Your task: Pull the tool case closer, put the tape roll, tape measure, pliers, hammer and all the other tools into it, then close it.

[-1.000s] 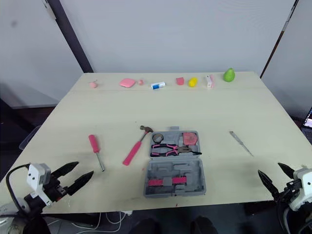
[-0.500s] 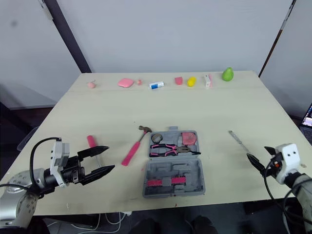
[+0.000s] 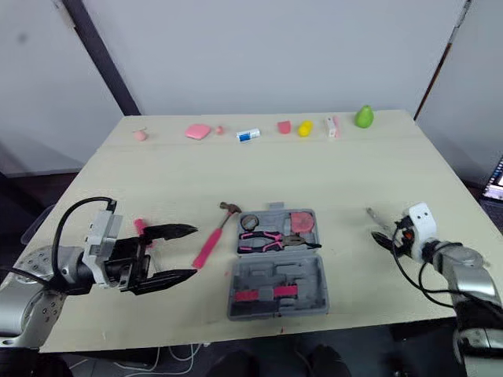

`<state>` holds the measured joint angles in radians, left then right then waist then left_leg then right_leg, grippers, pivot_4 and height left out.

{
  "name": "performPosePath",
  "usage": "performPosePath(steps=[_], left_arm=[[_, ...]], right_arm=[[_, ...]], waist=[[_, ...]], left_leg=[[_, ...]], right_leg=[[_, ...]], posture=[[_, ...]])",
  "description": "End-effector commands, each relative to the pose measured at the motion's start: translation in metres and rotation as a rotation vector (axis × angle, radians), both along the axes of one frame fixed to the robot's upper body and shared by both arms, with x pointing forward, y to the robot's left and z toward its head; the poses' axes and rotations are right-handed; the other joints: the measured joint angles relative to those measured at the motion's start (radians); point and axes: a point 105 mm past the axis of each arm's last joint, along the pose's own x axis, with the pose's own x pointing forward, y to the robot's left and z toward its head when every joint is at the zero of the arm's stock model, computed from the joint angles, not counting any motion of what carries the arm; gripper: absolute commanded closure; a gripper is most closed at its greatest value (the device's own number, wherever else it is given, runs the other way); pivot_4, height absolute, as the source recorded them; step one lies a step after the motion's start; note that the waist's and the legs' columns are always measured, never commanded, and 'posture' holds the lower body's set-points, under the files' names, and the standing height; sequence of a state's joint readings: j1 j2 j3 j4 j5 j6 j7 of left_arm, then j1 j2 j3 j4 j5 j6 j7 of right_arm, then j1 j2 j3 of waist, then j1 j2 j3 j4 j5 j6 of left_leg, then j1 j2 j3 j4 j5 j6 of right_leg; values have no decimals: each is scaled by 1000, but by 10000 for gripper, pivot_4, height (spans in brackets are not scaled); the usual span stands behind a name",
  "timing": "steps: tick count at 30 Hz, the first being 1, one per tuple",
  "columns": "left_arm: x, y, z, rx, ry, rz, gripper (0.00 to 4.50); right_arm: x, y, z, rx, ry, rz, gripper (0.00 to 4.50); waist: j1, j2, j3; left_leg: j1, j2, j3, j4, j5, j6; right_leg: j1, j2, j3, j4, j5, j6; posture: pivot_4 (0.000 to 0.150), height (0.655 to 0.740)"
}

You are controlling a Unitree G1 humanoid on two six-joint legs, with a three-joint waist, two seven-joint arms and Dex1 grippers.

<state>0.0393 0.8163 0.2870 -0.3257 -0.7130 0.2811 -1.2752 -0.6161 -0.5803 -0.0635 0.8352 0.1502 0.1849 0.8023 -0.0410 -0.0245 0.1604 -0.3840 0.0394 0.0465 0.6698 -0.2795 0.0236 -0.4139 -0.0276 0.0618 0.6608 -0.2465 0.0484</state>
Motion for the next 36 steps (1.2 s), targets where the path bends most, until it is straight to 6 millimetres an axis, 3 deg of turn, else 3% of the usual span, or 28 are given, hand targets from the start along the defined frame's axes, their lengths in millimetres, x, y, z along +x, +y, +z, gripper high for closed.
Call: performPosePath(steps=[1,13,17,22,23,30,36], left_arm=[[-3,-1,10,-15,-42,-6,677],[-1,-2,8,-10,-44,-14,677],[0,-2,8,-10,-45,-17,0],[0,-1,8,-10,-44,-17,0],[0,-1,8,-9,-44,-17,0],[0,-3,5,-14,-37,-27,0],[1,-1,5,-13,-44,-24,0]], right_arm=[[6,-6,7,4,-21,-28,0],[-1,-12,-5,-13,16,-46,0],[-1,-11,-7,-28,12,-47,16625],[-3,-13,-9,-41,12,-56,42250],[-3,-13,-9,-41,12,-56,44283],[-5,-10,-8,-44,-1,-44,44283],[-6,-10,7,-64,-57,-8,44283]], waist=[[-1,0,0],[-2,0,0],[-2,0,0],[-3,0,0],[-3,0,0],[-2,0,0],[-2,0,0]], left_leg=[[0,0,0,0,0,0],[0,0,0,0,0,0],[0,0,0,0,0,0],[1,0,0,0,0,0],[1,0,0,0,0,0],[1,0,0,0,0,0],[1,0,0,0,0,0]], right_leg=[[0,0,0,0,0,0],[0,0,1,0,0,0],[0,0,1,0,0,0],[0,0,1,0,0,0],[0,0,1,0,0,0],[0,0,1,0,0,0],[0,0,1,0,0,0]], posture=[[1500,7400],[1500,7400],[1500,7400],[1500,7400],[1500,7400],[1500,7400],[1500,7400]])
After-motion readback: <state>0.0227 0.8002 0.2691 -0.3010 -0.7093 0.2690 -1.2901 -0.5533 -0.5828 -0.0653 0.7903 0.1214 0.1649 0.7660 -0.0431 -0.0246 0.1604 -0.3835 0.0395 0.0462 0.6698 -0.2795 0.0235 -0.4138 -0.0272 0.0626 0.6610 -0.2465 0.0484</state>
